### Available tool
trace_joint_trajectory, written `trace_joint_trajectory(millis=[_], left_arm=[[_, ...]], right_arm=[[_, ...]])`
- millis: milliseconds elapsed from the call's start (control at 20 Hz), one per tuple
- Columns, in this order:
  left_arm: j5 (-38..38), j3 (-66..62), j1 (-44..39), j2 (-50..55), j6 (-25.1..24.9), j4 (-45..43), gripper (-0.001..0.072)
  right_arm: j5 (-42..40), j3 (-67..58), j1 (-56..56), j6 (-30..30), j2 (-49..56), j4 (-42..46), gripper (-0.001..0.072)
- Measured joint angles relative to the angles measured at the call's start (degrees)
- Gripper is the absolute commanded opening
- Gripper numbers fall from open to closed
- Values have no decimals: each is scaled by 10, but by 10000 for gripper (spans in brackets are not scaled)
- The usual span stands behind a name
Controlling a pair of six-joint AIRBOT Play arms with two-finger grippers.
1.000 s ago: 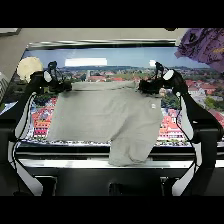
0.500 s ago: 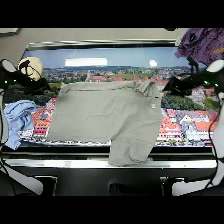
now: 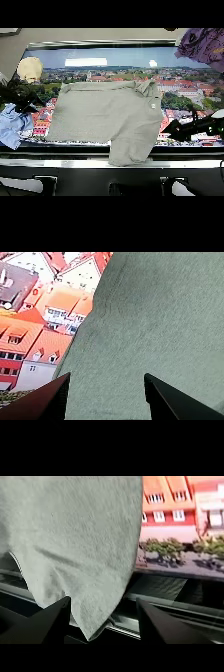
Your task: Fold the clothes and pants, and hang the long-sleeved shirts on hangers.
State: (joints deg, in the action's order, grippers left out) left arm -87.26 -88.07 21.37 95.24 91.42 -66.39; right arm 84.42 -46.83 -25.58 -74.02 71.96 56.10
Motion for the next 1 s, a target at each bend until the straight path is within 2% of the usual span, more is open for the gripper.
trace_joint_trajectory(millis=[350,700,1000], left_arm=[[5,21,7,-10,0,4,532],[13,23,7,-9,0,4,531],[15,23,7,-9,0,4,531]], right_arm=[[-54,150,-6,49,-22,-41,480],[-134,179,-6,95,-24,-79,476],[-148,191,4,130,17,-134,474]])
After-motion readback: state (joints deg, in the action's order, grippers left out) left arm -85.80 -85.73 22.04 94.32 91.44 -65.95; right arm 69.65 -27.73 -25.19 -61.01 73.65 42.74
